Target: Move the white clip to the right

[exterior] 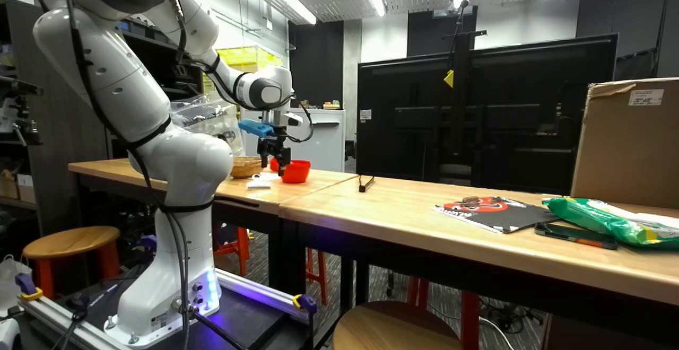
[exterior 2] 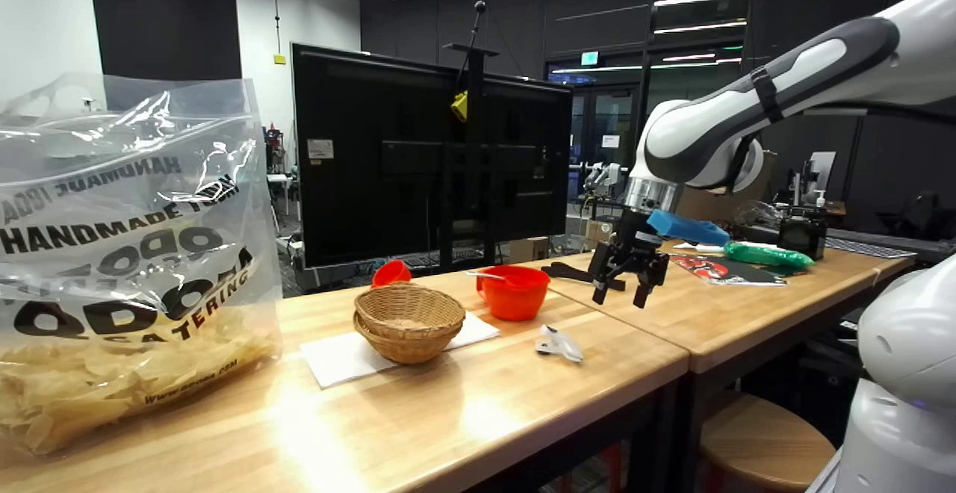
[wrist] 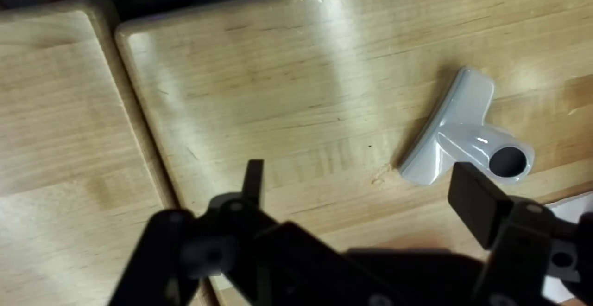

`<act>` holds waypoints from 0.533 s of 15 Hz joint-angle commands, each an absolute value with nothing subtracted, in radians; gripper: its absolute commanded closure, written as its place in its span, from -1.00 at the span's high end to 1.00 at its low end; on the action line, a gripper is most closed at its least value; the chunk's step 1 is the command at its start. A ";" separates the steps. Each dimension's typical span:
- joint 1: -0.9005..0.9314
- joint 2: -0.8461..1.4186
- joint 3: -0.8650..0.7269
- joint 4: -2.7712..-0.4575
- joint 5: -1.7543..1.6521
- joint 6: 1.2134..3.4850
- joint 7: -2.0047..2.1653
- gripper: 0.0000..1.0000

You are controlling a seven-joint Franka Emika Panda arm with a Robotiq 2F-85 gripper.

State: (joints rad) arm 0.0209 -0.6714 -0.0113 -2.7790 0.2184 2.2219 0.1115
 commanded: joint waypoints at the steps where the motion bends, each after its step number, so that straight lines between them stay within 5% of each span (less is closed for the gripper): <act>1: 0.010 -0.670 0.016 -2.752 0.173 2.167 0.112 1.00; 8: 0.018 -0.697 0.102 -2.699 0.022 2.049 0.151 1.00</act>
State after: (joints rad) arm 0.0145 -0.6775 0.0698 -2.7164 0.0643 2.0824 0.1494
